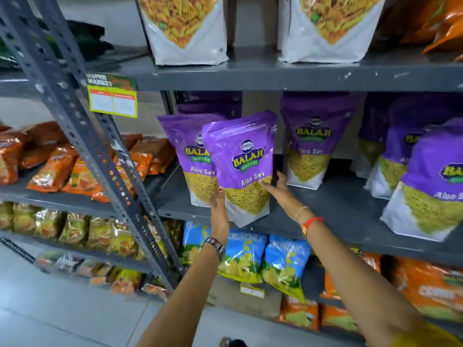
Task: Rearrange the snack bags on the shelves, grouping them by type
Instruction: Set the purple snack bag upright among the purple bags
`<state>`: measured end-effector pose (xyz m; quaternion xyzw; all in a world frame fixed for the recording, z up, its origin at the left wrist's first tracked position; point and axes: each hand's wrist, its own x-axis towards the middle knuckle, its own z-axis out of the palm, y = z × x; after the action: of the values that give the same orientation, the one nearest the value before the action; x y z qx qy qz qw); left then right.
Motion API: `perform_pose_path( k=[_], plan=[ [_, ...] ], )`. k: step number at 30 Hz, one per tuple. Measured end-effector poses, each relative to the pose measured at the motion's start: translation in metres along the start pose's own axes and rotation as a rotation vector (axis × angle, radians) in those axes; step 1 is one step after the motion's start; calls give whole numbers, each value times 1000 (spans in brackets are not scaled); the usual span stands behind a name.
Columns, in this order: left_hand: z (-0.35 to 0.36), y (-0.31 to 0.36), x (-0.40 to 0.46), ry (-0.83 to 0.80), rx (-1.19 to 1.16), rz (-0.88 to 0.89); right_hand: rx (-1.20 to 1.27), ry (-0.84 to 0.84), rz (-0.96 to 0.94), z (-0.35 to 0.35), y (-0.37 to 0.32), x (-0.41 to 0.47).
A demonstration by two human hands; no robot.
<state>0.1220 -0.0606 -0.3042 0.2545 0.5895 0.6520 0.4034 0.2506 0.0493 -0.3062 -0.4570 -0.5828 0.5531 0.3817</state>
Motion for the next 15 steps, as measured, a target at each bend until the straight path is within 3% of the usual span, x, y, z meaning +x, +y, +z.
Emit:
perform_pose_path(
  k=[5, 15],
  plan=[
    [6, -3, 1, -30, -14, -55, -21, -76, -15, 0, 3, -10],
    [40, 3, 24, -170, 117, -35, 31, 359, -174, -27, 12, -36]
  ],
)
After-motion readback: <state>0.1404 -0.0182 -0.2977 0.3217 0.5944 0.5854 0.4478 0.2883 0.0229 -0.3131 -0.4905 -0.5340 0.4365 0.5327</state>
